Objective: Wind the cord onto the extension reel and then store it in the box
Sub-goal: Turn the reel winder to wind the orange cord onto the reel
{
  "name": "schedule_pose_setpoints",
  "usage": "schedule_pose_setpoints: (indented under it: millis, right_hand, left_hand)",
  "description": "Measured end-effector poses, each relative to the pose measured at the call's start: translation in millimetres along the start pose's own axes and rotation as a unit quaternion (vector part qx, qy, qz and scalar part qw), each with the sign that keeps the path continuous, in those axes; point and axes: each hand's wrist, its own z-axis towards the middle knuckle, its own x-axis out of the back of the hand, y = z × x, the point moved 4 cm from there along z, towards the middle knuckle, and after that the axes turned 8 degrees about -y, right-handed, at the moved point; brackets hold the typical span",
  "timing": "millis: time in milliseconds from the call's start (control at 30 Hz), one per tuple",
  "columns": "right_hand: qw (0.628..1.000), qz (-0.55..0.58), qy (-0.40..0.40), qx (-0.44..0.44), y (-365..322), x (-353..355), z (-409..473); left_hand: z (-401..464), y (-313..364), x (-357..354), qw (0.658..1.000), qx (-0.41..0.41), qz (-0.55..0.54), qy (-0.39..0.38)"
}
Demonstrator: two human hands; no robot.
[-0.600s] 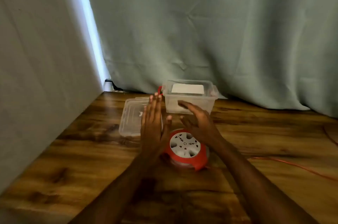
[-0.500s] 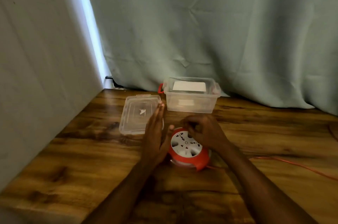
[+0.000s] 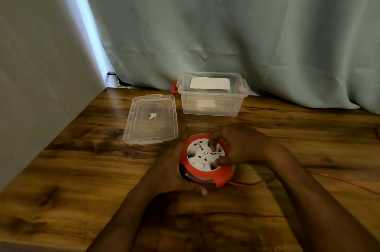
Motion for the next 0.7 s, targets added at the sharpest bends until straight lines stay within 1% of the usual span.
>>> schedule_pose_setpoints:
  millis: [133, 267, 333, 467, 600, 633, 700]
  right_hand:
    - [1.000, -0.018, 0.013, 0.007, -6, 0, 14]
    - [0.999, -0.015, 0.040, -0.015, 0, 5, 21]
    - [0.997, -0.011, 0.067, -0.033, 4, 5, 25]
    - [0.987, -0.027, 0.147, -0.062, 4, -4, 35]
    - [0.985, 0.037, 0.170, -0.024, 12, -6, 25]
    - [0.984, 0.064, 0.167, -0.011, 17, -4, 19]
    - [0.983, 0.124, 0.138, 0.008, 27, -4, 9]
  left_hand:
    - [8, -1, 7, 0.999, -0.014, -0.032, 0.007]
    - [21, -2, 12, 1.000, -0.014, -0.025, 0.011]
    - [31, -4, 11, 1.000, -0.001, -0.025, 0.008]
    - [42, -4, 8, 0.999, 0.018, -0.039, -0.005]
    - [39, -3, 9, 0.999, -0.010, -0.044, -0.022]
    - [38, -3, 10, 0.999, -0.018, -0.044, -0.026]
    - [37, -2, 11, 0.998, -0.026, -0.041, -0.031]
